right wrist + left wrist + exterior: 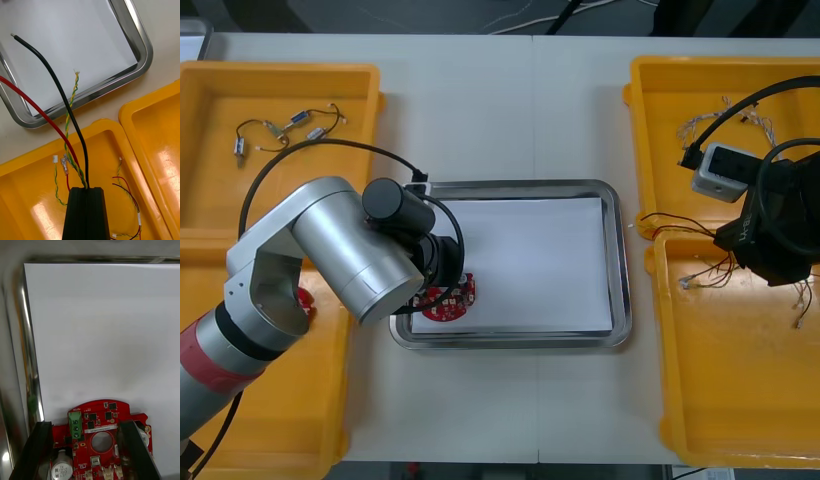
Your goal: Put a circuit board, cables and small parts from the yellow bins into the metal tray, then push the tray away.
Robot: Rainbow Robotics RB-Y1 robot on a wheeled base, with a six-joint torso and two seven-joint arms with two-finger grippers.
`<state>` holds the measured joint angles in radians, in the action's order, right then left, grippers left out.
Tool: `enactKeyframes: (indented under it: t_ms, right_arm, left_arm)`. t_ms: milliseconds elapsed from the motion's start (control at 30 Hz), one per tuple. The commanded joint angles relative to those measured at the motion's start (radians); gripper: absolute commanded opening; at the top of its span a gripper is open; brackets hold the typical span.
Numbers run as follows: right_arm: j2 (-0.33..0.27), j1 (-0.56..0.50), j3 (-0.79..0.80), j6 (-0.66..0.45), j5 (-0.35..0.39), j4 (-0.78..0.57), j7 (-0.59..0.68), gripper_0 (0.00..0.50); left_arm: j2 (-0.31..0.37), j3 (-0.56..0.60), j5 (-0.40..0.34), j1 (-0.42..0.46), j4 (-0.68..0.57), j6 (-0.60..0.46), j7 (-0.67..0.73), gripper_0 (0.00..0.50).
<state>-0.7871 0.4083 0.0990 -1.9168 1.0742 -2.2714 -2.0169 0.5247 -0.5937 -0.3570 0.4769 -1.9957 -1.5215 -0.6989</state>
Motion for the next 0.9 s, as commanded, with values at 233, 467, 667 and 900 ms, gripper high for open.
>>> enactKeyframes:
  t_ms: [233, 467, 667, 900]
  right_arm:
    - [-0.037, 0.026, 0.03, -0.003, 0.021, -0.002, 0.038, 0.0]
    - [-0.037, 0.026, 0.028, -0.003, 0.023, -0.002, 0.038, 0.0]
    - [-0.032, 0.049, -0.004, -0.003, 0.013, -0.013, 0.041, 0.0]
    - [-0.032, 0.107, -0.093, -0.003, -0.01, -0.014, 0.06, 0.0]
  left_arm:
    - [-0.02, 0.203, -0.168, 0.055, -0.178, -0.197, 0.061, 0.5]
    - [0.031, 0.362, -0.27, 0.057, -0.232, -0.327, 0.009, 0.5]
    - [0.107, 0.551, -0.366, 0.049, -0.244, -0.398, -0.093, 0.5]
    - [0.205, 0.721, -0.412, -0.015, -0.195, -0.398, -0.235, 0.5]
